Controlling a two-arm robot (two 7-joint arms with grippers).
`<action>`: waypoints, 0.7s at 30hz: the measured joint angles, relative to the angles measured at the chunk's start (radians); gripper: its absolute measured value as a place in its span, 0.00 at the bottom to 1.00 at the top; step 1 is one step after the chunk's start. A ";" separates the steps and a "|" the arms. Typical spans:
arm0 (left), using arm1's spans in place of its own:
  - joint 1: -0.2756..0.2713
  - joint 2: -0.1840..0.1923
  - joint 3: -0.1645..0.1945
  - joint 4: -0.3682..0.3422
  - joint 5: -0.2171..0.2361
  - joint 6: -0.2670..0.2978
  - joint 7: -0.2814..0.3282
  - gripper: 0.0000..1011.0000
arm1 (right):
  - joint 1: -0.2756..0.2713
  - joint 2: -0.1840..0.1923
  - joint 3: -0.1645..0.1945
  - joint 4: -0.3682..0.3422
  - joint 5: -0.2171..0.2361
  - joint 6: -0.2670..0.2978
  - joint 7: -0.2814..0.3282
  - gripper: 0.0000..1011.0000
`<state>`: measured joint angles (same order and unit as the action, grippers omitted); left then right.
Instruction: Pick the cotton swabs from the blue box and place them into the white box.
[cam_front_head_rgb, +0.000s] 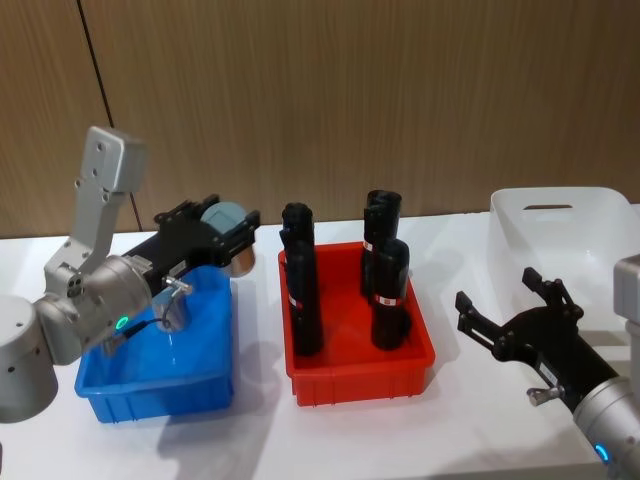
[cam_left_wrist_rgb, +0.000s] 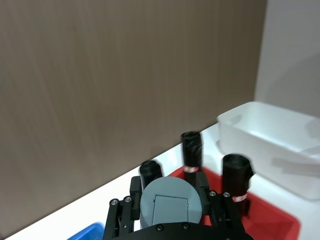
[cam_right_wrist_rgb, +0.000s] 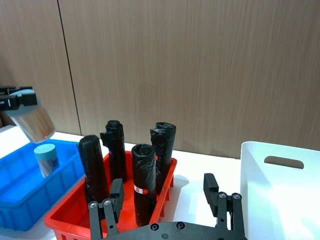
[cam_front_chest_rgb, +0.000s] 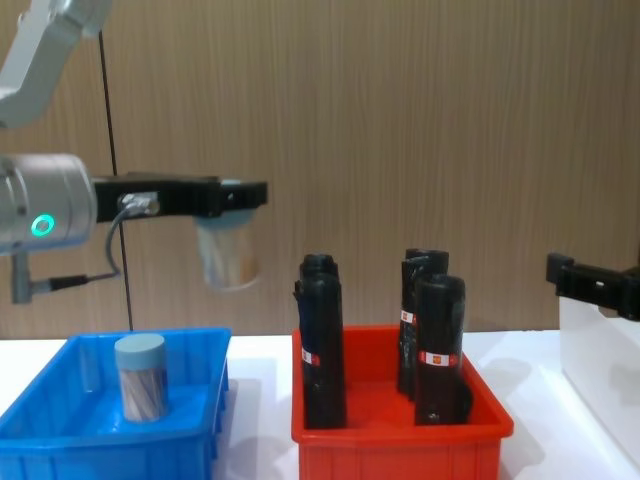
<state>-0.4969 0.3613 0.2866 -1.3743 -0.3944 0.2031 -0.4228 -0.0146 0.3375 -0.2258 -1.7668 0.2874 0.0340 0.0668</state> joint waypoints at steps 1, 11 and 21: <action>-0.006 -0.004 0.001 0.003 -0.011 -0.003 -0.018 0.66 | 0.000 0.000 0.000 0.000 0.000 0.000 0.000 0.99; -0.052 -0.038 0.015 0.043 -0.088 -0.012 -0.145 0.66 | 0.000 0.000 0.000 0.000 0.000 0.000 0.000 0.99; -0.131 -0.093 0.041 0.130 -0.141 0.008 -0.271 0.66 | 0.000 0.000 0.000 0.000 0.000 0.000 0.000 0.99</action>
<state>-0.6283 0.2685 0.3281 -1.2439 -0.5358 0.2109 -0.6933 -0.0146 0.3375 -0.2259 -1.7668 0.2873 0.0340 0.0668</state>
